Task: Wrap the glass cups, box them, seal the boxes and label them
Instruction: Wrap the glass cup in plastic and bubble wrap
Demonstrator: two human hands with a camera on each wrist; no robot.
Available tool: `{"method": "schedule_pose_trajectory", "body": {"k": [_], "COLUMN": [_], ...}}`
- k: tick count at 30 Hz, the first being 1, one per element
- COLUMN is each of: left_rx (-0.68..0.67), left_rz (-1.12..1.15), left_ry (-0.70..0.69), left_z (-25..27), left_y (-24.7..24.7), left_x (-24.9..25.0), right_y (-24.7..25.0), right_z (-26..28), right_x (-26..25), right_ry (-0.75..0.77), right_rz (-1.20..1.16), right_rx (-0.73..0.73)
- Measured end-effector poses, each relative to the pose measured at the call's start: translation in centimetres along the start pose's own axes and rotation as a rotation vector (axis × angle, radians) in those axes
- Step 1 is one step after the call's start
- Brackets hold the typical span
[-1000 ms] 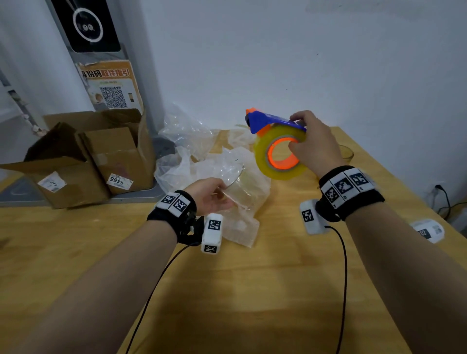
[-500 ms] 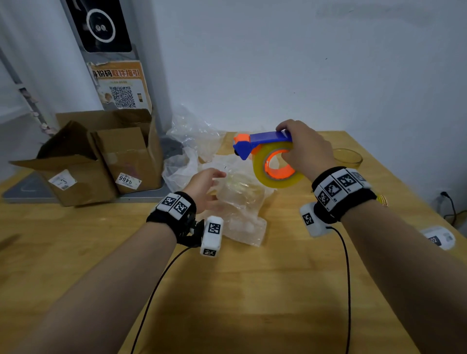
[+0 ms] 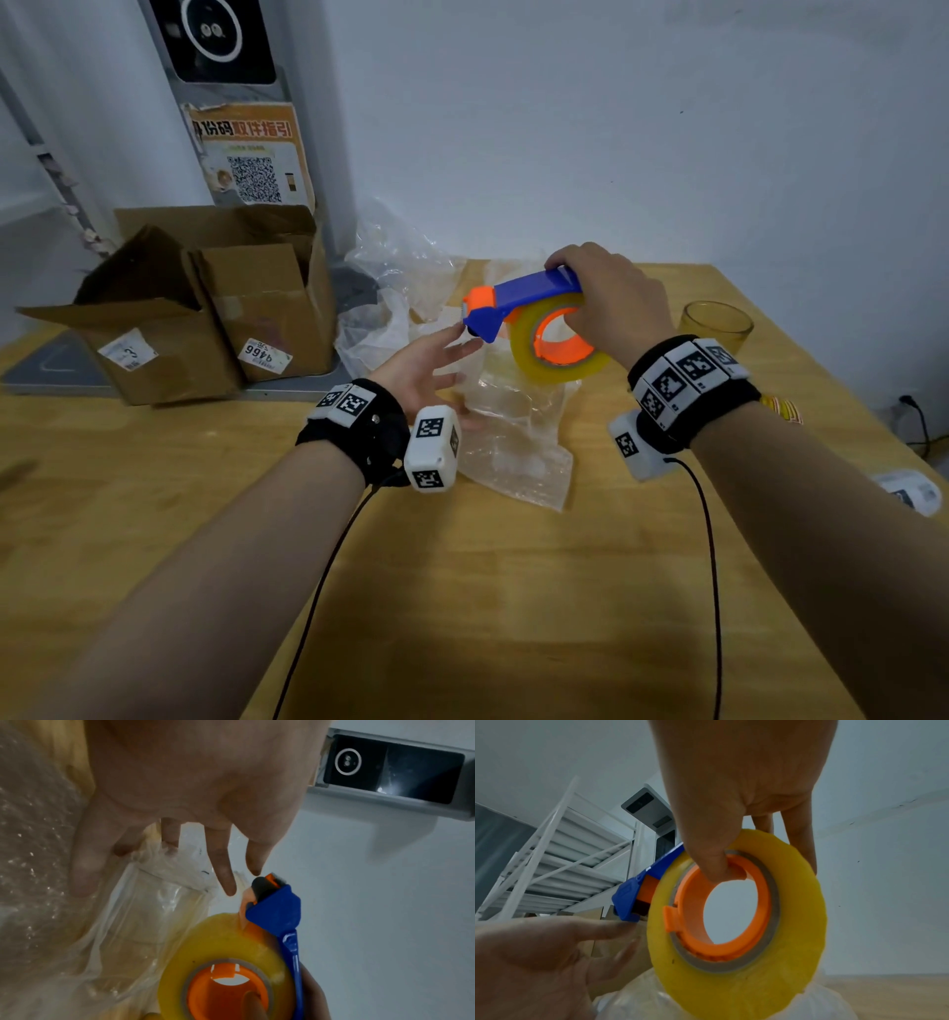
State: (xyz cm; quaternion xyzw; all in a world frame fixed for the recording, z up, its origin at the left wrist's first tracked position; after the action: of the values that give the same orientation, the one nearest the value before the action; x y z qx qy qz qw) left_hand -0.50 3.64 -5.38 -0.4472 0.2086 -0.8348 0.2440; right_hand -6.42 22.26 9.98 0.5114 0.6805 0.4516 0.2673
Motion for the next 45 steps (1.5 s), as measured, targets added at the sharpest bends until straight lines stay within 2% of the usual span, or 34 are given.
{"method": "schedule_pose_trajectory", "body": {"k": [6,10,14,17,20,23,32,37,40,45], "left_rx": [0.061,0.088,0.078,0.087,0.083,0.127,0.198,0.201,0.271,0.28], "left_rz": [0.073,0.056,0.05,0.041,0.011,-0.16,-0.456,-0.476,-0.506,-0.553], "left_ry": [-0.026,-0.047,-0.044,-0.054,-0.052,-0.11,-0.181,-0.208,-0.287,-0.348], "left_z": [-0.1,-0.1,-0.1,0.1,0.3,0.2,-0.3,-0.1,0.5,0.7], "left_y": [0.3,0.5,0.4,0.2,0.2,0.7,2.2,1.4,2.6,3.3], "left_x": [0.1,0.0,-0.1,0.0,0.0,0.8,2.4,3.2,4.6,5.0], "right_y": [0.0,-1.0,-2.1,-2.8,-4.6,-5.2,-2.3,-0.6,-0.2,0.7], "right_z": [0.2,0.9,1.6,1.9,2.5,3.0,3.0,3.1,3.6,4.6], "right_x": [-0.1,0.6,2.0,2.3,3.1,3.2,2.9,3.6,5.3,8.2], "right_ry": [0.015,0.004,-0.107,-0.186,-0.304,-0.33,-0.303,-0.293,-0.327,-0.33], "right_rz": [0.003,-0.128,-0.392,-0.473,-0.555,-0.608,-0.489,-0.395,-0.426,-0.444], "right_rx": [0.01,0.005,0.04,0.049,-0.049,-0.087,0.007,0.033,0.066,0.13]}}
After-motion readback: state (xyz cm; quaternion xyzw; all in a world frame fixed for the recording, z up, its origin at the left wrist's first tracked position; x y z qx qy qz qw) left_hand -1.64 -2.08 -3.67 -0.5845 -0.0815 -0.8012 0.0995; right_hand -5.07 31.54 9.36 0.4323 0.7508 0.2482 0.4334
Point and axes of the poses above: each hand's wrist, its own z-axis away from the middle knuckle, its own y-axis out of the back of the hand, x = y × z, the point moved 9 cm from there along -z, towards the middle knuckle, and after that the axes turned 15 degrees about z, right-handed, at the moved point
